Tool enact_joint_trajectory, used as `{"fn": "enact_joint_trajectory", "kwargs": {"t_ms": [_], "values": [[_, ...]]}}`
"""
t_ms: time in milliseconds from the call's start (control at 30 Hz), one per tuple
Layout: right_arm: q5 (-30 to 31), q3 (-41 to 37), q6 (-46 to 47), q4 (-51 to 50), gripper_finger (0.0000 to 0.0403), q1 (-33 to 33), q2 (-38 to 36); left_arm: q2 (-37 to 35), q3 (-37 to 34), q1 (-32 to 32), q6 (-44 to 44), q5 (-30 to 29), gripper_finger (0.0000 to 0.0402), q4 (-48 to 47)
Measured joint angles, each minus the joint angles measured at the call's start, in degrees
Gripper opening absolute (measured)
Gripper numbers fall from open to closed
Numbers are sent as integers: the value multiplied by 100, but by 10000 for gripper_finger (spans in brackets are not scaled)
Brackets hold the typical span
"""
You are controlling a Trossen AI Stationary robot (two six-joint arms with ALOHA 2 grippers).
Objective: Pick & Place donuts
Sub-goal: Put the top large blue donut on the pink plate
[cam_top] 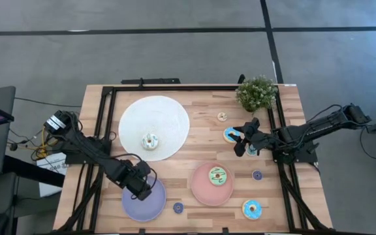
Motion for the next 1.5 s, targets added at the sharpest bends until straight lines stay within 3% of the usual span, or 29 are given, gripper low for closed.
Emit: {"fn": "enact_joint_trajectory", "kwargs": {"t_ms": [400,667,733,900,1100,1267,1367,1500], "values": [[2,0,2,42,173,2,0,-345,760,65,1089,-1161,238,-795],[4,0,2,282,173,2,0,-879,652,360,3015,-2529,219,-323],[4,0,2,278,173,1,0,-870,440,559,3661,-2477,195,272],[8,0,2,275,173,1,0,-732,-331,1093,5227,-1667,114,2387],[9,0,3,275,173,2,0,-1068,-1304,1597,6058,-1595,16,3735],[20,2,360,353,173,2,53,-2041,-2444,2016,6484,-1519,8,5016],[32,2,374,519,174,2,200,-2816,-3108,2274,6948,-1182,3,5782],[249,4,293,905,189,2,556,-3828,-3668,2640,7463,-939,2,6082]]}}
